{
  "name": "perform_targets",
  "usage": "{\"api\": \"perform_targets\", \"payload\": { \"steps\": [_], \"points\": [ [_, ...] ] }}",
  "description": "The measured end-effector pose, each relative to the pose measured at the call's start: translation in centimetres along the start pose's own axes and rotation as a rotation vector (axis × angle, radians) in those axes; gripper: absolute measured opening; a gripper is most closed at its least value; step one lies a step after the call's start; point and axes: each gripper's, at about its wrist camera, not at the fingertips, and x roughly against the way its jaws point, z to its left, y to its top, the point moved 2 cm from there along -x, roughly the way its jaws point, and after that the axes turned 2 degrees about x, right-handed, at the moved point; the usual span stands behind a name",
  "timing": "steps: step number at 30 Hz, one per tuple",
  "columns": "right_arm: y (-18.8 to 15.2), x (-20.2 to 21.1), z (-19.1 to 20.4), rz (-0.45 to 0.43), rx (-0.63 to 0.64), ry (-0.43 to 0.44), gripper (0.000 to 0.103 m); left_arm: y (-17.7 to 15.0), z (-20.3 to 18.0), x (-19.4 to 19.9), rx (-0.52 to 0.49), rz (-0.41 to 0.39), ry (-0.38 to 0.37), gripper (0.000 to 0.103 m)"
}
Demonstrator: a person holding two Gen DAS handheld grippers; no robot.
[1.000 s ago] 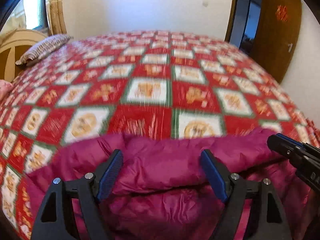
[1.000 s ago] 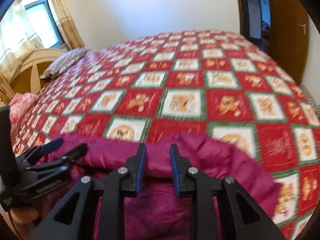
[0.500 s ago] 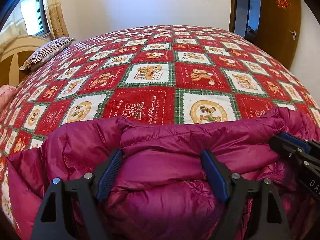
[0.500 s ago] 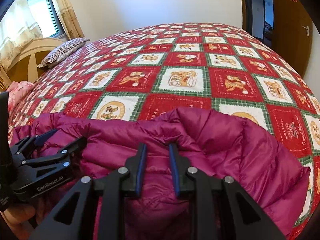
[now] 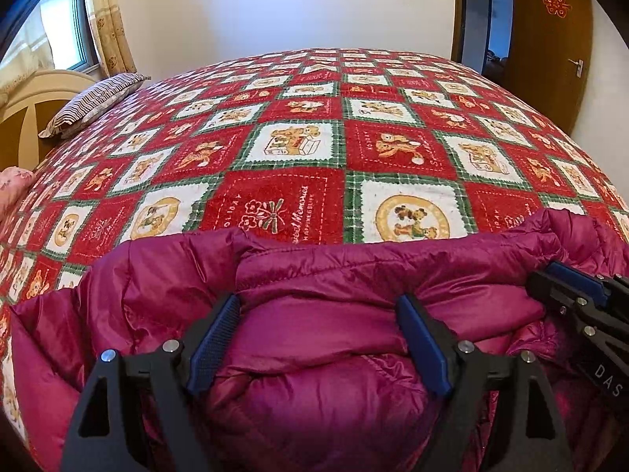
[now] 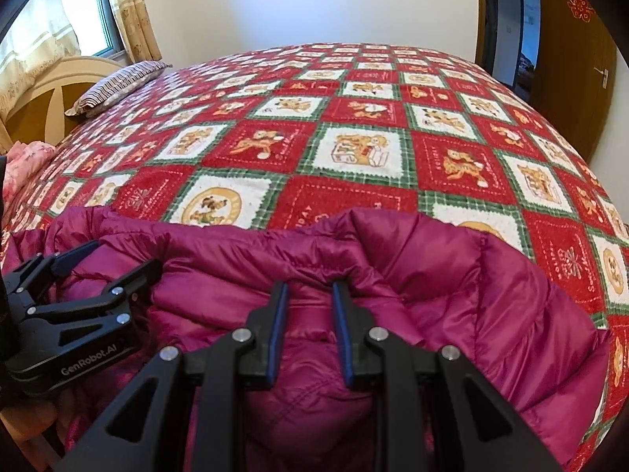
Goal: Fold large clothes
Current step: 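Lay the held hem over the collar with both grippers and hold it down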
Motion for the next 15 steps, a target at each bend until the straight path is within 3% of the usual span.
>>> {"api": "perform_targets", "payload": {
  "steps": [15],
  "points": [
    [0.02, -0.11, 0.18, 0.002, 0.005, -0.006, 0.025, -0.03, 0.01, -0.12, -0.007, 0.000, 0.009, 0.084]
  ]
}}
